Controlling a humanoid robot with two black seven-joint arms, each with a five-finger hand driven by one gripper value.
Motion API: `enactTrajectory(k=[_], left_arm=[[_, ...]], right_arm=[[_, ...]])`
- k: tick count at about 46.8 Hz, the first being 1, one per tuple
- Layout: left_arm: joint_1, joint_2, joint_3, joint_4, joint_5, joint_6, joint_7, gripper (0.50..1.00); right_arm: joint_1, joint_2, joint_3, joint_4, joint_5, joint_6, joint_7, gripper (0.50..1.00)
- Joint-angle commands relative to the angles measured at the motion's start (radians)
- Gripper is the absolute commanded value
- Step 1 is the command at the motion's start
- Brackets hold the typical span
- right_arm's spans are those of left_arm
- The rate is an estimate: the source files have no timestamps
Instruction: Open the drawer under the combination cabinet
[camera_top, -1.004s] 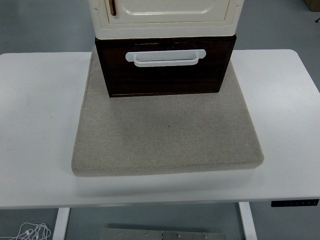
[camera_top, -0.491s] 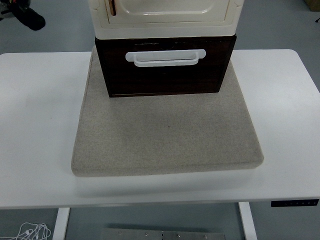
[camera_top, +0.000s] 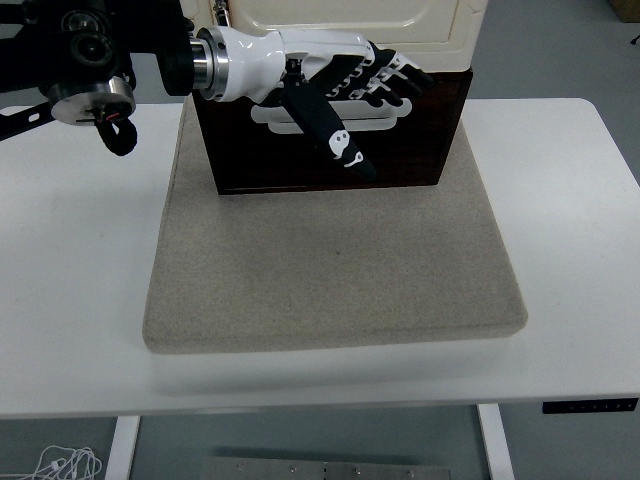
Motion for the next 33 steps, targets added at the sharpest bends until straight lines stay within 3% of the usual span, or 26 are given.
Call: enactTrajectory(k=[1, 16, 28, 33], left_arm=[[-0.001, -0.008, 0.009, 0.001, 0.001, 0.0, 0.06, 1.0], [-0.037, -0.04, 0.009, 0.004, -0.001, 0.004, 0.258, 1.0], [-0.058, -0.094, 0.009, 0.043, -0.007, 0.063, 0.368, 1.0], [-0.063, -0.098, 0.009, 0.058, -0.01, 0.09, 0.391, 1.0]], right_arm=[[0.0, 0.0, 0.0, 0.0, 0.0, 0.001, 0.0, 0.928], [0.0, 0.0, -0.001, 0.0, 0.0, 0.001, 0.0, 0.928], [0.0, 0.0, 0.0, 0.0, 0.0, 0.001, 0.0, 0.926], [0.0, 0.0, 0.0, 0.0, 0.0, 0.001, 0.0, 0.926]])
